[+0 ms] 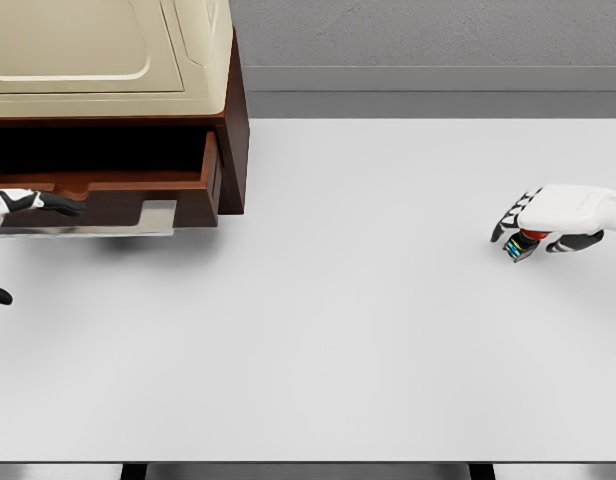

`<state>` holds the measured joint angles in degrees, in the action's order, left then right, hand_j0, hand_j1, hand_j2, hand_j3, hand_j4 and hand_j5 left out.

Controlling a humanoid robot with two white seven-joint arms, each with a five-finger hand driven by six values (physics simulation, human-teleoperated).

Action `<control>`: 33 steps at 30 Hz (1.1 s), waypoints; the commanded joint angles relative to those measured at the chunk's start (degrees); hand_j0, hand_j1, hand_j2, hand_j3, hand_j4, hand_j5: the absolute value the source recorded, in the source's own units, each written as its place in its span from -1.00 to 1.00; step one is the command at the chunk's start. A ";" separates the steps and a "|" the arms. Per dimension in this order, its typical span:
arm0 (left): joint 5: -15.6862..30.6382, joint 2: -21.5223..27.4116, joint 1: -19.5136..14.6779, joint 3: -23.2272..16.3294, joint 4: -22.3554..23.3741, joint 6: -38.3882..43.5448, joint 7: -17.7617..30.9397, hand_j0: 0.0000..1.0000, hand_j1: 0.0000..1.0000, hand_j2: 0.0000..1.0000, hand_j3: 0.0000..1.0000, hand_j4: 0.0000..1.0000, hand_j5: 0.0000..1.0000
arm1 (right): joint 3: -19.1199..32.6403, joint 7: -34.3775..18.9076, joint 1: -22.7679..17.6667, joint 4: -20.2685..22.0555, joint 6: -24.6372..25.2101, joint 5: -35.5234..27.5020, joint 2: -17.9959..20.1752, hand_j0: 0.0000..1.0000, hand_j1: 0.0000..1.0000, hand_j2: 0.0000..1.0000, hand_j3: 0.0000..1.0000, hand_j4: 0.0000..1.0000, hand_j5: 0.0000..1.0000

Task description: Open the cabinet drawer with left arm, and place a switch into the drawer with right arm

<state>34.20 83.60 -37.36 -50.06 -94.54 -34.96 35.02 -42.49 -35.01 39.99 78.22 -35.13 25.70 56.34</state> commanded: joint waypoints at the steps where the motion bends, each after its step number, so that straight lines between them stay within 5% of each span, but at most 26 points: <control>1: 3.15 0.16 0.09 -0.04 0.23 -0.04 -0.02 1.00 1.00 1.00 1.00 1.00 1.00 | 0.04 0.01 0.00 0.00 0.13 -0.21 0.09 0.38 0.38 0.38 0.38 0.38 0.38; 10: 3.86 1.48 0.09 -4.96 1.11 -0.04 -0.02 1.00 1.00 1.00 1.00 1.00 1.00 | 0.12 0.01 0.00 -0.08 0.13 -0.21 0.09 0.24 0.24 0.24 0.24 0.24 0.24; 15: 3.95 2.01 0.09 -5.32 3.05 -0.04 -0.02 1.00 1.00 1.00 1.00 1.00 1.00 | 0.12 0.01 0.00 -0.17 0.13 -0.21 0.09 0.24 0.24 0.24 0.24 0.24 0.24; 18: 4.21 2.53 0.09 -5.49 3.84 -0.04 -0.02 1.00 1.00 1.00 1.00 1.00 1.00 | 0.12 0.01 0.00 -0.17 0.13 -0.21 0.09 0.05 0.05 0.05 0.05 0.05 0.05; 33: 3.95 5.52 -0.79 -5.76 2.08 -0.04 -0.02 1.00 1.00 1.00 1.00 1.00 1.00 | 0.82 0.01 -0.09 -0.08 0.13 -0.73 -0.18 -0.24 -0.24 -0.24 -0.24 -0.24 -0.24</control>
<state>37.52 88.90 -38.24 -56.08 -92.33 -35.20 35.04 -41.99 -35.01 39.81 78.12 -35.17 25.38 56.17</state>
